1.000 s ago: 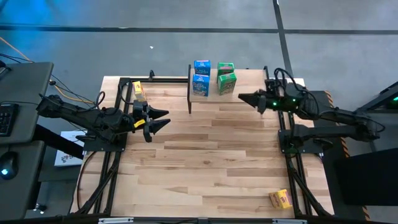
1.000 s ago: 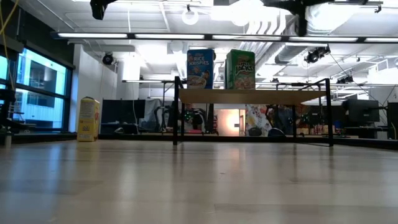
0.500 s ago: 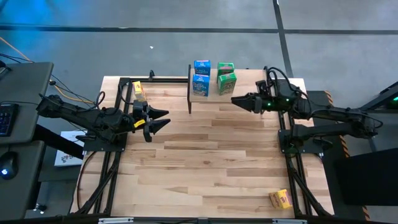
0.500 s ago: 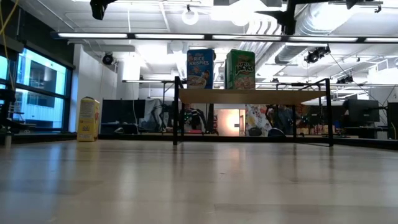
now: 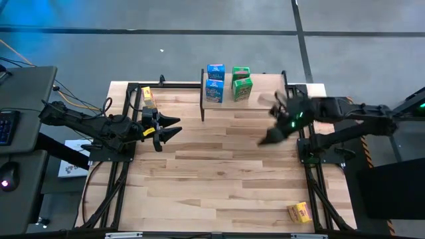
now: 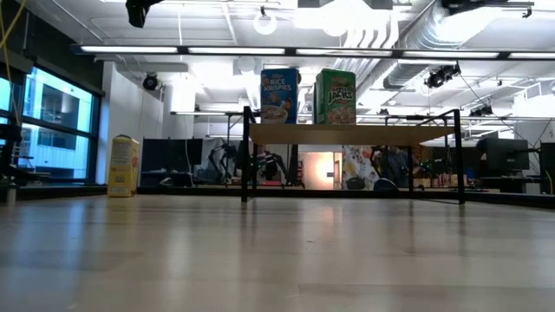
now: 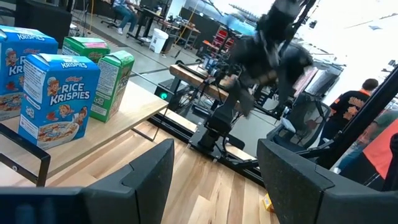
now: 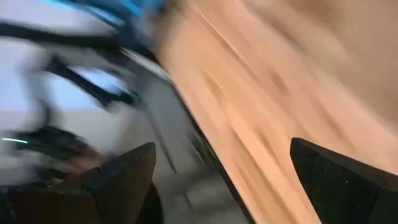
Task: Stack cereal on shelf
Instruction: Put the bottom yellow cereal box on the shelf
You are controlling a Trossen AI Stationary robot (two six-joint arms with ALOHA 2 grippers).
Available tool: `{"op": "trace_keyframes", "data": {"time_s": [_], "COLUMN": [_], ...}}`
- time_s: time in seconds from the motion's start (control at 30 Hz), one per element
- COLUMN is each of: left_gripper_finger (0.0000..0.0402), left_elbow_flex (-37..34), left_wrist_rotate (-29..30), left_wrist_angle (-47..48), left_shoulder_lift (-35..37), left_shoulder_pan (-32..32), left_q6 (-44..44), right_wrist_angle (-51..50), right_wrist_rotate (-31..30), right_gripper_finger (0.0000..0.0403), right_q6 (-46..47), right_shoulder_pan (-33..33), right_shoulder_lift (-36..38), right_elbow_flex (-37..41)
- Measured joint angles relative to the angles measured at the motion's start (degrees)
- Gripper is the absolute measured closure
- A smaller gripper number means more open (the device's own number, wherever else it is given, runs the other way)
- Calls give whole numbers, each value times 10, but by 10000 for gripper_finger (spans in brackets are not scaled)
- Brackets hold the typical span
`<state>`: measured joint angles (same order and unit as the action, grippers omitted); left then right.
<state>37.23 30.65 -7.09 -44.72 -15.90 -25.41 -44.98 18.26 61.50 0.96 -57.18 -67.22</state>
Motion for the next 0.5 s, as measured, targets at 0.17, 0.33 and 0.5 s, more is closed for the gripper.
{"op": "trace_keyframes", "data": {"time_s": [0.17,0.33,0.5], "left_gripper_finger": [181,181,181], "left_elbow_flex": [0,0,0], "left_wrist_rotate": [0,0,0], "left_wrist_angle": [0,0,0], "left_shoulder_lift": [0,0,0], "left_shoulder_pan": [0,0,0], "left_q6": [0,0,1], "right_wrist_angle": [-184,-205,-201], "right_wrist_rotate": [-18,-15,-13], "right_gripper_finger": [33,33,33], "right_q6": [172,406,602], "right_shoulder_pan": [169,335,457], "right_shoulder_lift": [-50,-89,-135], "right_elbow_flex": [-32,-21,-21]}}
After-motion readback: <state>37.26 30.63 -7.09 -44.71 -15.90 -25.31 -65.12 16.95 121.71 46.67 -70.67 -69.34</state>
